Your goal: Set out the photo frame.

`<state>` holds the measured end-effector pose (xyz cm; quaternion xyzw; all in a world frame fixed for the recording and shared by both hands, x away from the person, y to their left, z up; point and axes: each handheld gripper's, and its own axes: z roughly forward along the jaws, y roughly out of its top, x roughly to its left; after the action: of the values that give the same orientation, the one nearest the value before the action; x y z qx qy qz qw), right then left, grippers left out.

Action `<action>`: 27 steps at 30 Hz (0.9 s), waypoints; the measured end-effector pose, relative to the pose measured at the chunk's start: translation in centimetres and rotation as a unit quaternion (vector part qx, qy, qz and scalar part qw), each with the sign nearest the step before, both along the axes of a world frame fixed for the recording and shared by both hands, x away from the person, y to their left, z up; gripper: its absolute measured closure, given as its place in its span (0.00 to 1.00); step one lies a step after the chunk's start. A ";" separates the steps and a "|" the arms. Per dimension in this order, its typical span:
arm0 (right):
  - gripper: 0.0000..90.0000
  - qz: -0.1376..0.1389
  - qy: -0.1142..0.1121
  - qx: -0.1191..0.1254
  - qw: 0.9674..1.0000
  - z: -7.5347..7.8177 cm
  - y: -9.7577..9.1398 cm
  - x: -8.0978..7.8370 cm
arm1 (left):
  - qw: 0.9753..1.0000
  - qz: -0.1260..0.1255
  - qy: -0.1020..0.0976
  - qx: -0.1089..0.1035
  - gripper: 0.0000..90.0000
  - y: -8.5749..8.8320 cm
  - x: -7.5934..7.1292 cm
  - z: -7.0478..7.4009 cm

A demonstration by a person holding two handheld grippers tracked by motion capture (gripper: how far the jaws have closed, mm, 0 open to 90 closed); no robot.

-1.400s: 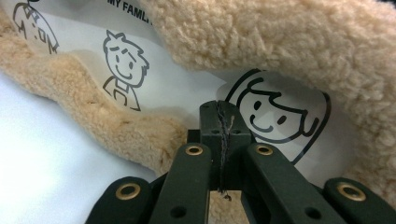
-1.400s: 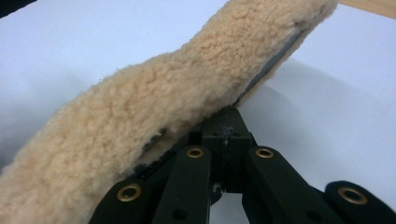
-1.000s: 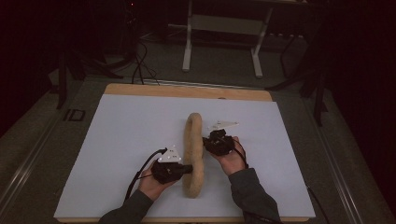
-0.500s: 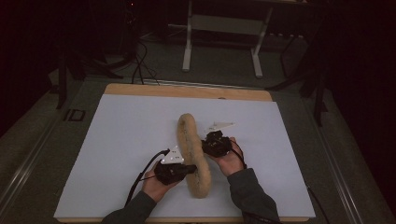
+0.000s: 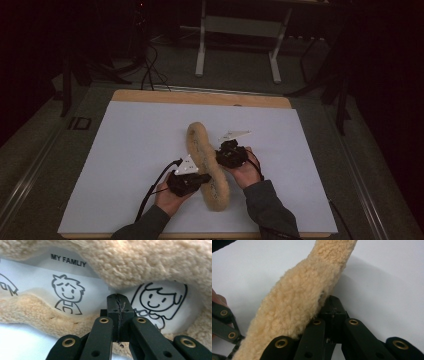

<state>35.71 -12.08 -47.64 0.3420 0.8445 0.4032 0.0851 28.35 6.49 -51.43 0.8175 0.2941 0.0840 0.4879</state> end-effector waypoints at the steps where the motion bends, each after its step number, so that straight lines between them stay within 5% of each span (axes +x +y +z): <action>1: 1.00 0.000 0.000 0.000 1.000 0.0 0.0 0.0 | 1.000 0.000 0.000 0.000 1.00 0.0 0.0 0.0; 14: 0.77 -0.021 0.013 -0.001 1.000 0.7 -1.3 -0.4 | 1.000 0.000 -0.006 0.014 1.00 0.4 -0.1 0.3; 27: 0.56 -0.043 0.020 0.038 0.998 2.6 -3.2 -0.6 | 0.999 0.032 -0.014 0.026 0.91 2.1 0.3 0.7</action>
<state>35.08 -15.28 -45.01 0.3893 0.8147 0.4237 0.0721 28.68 8.58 -50.71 0.8185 0.3115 0.1185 0.4679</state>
